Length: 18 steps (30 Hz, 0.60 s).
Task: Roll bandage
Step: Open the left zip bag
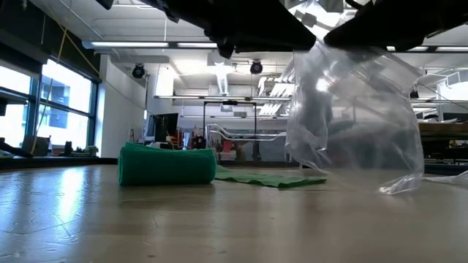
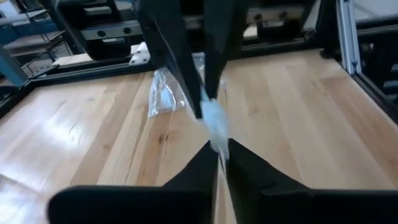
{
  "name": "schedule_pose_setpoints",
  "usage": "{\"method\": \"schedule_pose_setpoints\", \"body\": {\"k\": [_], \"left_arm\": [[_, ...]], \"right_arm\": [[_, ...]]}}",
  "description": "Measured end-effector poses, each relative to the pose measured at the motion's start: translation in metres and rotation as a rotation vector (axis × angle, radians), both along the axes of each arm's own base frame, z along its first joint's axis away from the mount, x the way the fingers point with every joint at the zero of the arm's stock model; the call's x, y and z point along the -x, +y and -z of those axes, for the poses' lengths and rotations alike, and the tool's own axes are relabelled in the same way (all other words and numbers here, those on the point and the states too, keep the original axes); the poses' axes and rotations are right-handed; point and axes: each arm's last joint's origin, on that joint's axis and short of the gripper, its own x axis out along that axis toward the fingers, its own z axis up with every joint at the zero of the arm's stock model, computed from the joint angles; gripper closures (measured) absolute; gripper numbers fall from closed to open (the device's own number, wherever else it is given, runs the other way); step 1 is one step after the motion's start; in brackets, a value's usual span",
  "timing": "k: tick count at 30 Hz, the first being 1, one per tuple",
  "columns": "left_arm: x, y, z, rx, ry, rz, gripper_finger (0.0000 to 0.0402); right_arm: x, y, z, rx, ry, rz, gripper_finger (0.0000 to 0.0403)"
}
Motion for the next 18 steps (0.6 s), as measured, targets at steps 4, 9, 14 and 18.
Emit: {"method": "schedule_pose_setpoints", "body": {"k": [4,9,14,18], "left_arm": [[0.005,0.002,-0.005,-0.026,0.029,-0.025,0.0331],[0.008,0.003,-0.015,-0.032,0.023,-0.021,0.0295],[0.012,0.003,-0.027,-0.037,-0.006,-0.022,0.0287],[0.012,0.004,-0.031,-0.034,-0.037,-0.051,0.0287]], "right_arm": [[0.000,-0.001,-0.001,-0.070,0.004,0.037,0.0396],[0.003,-0.003,-0.006,-0.106,-0.002,0.053,0.0398],[0.007,-0.005,-0.013,-0.106,-0.016,0.057,0.0401],[0.008,-0.006,-0.015,-0.100,-0.020,0.057,0.0402]]}}
